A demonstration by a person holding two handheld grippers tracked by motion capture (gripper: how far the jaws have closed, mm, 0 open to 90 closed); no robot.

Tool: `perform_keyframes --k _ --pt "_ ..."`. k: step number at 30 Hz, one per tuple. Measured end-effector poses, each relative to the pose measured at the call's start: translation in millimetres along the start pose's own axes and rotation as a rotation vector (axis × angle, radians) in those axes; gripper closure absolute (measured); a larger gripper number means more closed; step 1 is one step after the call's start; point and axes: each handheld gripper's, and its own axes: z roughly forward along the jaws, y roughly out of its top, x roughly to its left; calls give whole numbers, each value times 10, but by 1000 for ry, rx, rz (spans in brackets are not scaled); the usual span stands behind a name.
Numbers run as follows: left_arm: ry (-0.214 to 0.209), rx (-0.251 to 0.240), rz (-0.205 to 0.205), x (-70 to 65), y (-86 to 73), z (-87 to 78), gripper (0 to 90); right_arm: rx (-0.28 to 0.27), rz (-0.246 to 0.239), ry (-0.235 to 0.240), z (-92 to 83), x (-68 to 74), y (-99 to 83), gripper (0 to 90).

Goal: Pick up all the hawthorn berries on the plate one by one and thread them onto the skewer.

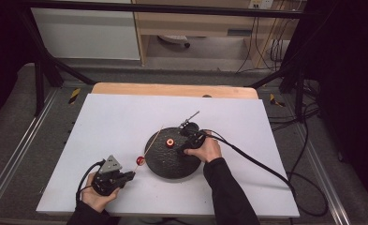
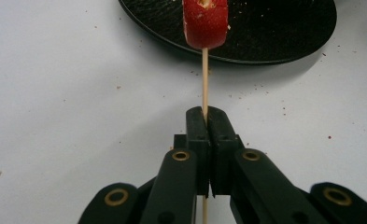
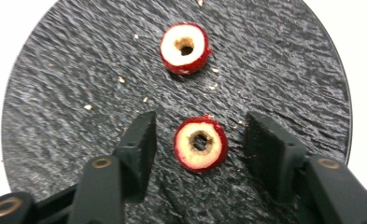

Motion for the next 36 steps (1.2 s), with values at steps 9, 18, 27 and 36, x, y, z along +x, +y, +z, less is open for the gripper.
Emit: perform_keyframes --k 9,18,27,36 --pt "-5 1 -3 2 -1 1 885 35 -6 -4 73 -30 7 569" --pt "-4 2 -3 3 -2 3 885 43 8 5 83 -31 6 598" --pt "-1 1 -4 3 -2 1 885 30 19 13 46 -26 10 604" --pt "0 -3 -4 -3 0 0 885 -21 30 35 -128 7 14 605"
